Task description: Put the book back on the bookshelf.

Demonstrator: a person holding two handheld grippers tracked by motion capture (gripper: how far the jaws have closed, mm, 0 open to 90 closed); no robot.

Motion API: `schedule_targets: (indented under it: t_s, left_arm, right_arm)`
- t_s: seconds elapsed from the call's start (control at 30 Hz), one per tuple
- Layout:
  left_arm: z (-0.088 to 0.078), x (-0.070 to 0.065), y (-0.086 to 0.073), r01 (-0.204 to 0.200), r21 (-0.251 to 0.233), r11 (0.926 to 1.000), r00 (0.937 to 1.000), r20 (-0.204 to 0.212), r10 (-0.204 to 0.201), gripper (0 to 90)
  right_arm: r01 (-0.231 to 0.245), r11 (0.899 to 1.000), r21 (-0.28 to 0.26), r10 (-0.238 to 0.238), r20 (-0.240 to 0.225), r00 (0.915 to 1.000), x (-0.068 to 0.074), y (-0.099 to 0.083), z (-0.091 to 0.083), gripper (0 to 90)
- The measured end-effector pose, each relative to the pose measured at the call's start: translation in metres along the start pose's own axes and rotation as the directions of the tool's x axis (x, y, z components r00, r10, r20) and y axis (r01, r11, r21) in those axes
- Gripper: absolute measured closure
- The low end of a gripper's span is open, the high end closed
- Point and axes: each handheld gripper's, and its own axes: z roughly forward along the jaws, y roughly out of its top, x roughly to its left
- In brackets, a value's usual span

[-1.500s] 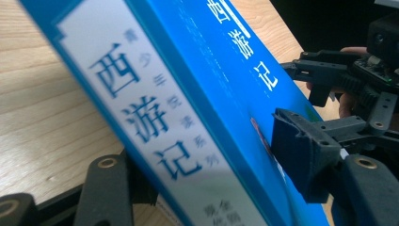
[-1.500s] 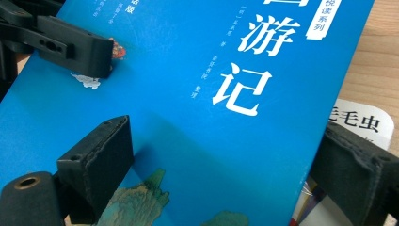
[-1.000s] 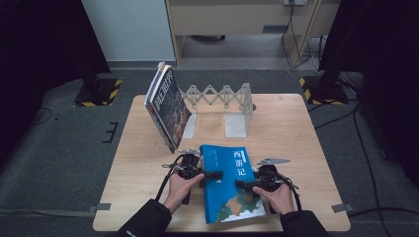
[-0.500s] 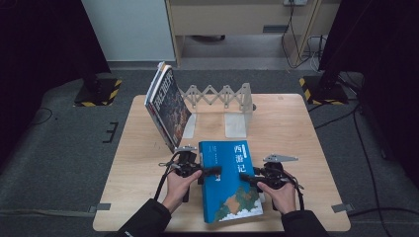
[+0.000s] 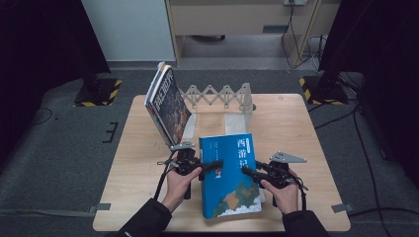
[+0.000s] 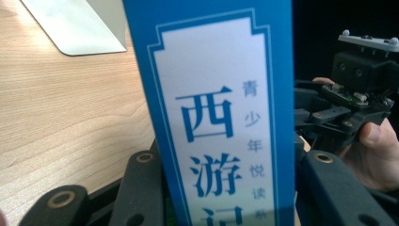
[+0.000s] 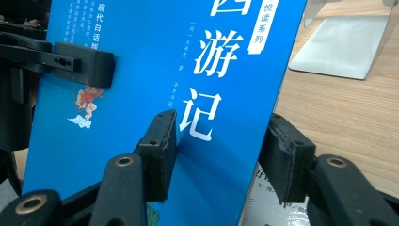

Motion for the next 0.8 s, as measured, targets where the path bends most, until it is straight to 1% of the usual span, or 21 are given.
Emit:
schedule_targets:
  t_s: [0.23,0.27,0.3,0.33,0.37,0.43,0.5,0.57,0.6,0.67,0.73,0.77,0.8]
  left_arm:
    - [0.0042,0.0024,-0.0015,0.012,0.001,0.9999,0.9999,0.002,-0.012,54.3]
    - [0.0054,0.0030,-0.0020,0.022,-0.003,0.9998,0.9997,0.006,-0.022,54.4]
    - [0.0071,0.0034,-0.0026,0.024,-0.007,0.9997,0.9997,0.008,-0.024,55.1]
    - [0.0087,0.0038,-0.0034,0.056,-0.012,0.9983,0.9977,0.038,-0.056,54.7]
    - [0.0078,0.0040,-0.0042,0.064,-0.021,0.9977,0.9970,0.045,-0.063,53.6]
    - [0.0079,0.0046,-0.0049,0.068,-0.025,0.9974,0.9969,0.042,-0.067,54.1]
    - [0.0087,0.0043,-0.0055,0.066,-0.023,0.9976,0.9972,0.037,-0.065,54.2]
    - [0.0087,0.0047,-0.0062,0.071,-0.027,0.9971,0.9969,0.036,-0.070,54.3]
    - [0.0084,0.0049,-0.0066,0.079,-0.030,0.9964,0.9963,0.036,-0.078,54.6]
    - [0.0069,0.0055,-0.0071,0.114,-0.037,0.9928,0.9929,0.040,-0.112,57.3]
    - [0.0058,0.0051,-0.0062,0.114,-0.040,0.9927,0.9927,0.044,-0.112,58.7]
    - [0.0047,0.0046,-0.0045,0.117,-0.032,0.9927,0.9920,0.053,-0.115,59.5]
    - [0.0032,0.0030,-0.0023,0.101,-0.019,0.9947,0.9937,0.052,-0.100,60.0]
  right_arm:
    - [0.003,1.000,0.004,-0.003,-0.003,1.0000,0.0000,-0.0015,0.0019,48.9]
    - [0.003,1.000,0.005,-0.003,-0.004,1.0000,0.0001,-0.0018,0.0025,49.0]
    - [-0.001,1.000,0.008,0.001,-0.010,1.0000,0.0011,-0.0021,0.0030,49.0]
    - [0.001,1.000,0.010,-0.001,-0.018,0.9998,0.0024,-0.0019,0.0039,49.2]
    - [0.008,1.000,0.014,-0.007,-0.030,0.9995,0.0050,-0.0015,0.0055,49.0]
    - [0.009,1.000,0.018,-0.008,-0.022,0.9997,0.0070,-0.0013,0.0058,49.1]
    - [-0.005,1.000,0.021,0.006,-0.027,0.9996,0.0056,-0.0019,0.0062,48.9]
    - [0.003,1.000,0.024,-0.002,-0.026,0.9997,0.0044,-0.0024,0.0067,48.7]
    - [0.005,1.000,0.021,-0.004,-0.028,0.9996,0.0041,-0.0027,0.0068,48.6]
    - [0.004,1.000,0.020,-0.003,-0.032,0.9995,0.0033,-0.0031,0.0071,47.7]
    - [-0.009,1.000,0.019,0.010,-0.042,0.9991,0.0022,-0.0035,0.0071,45.9]
    - [-0.013,1.000,0.017,0.014,-0.045,0.9989,0.0018,-0.0038,0.0073,44.3]
    - [0.000,1.000,0.007,0.000,-0.038,0.9993,0.0012,-0.0038,0.0076,44.4]
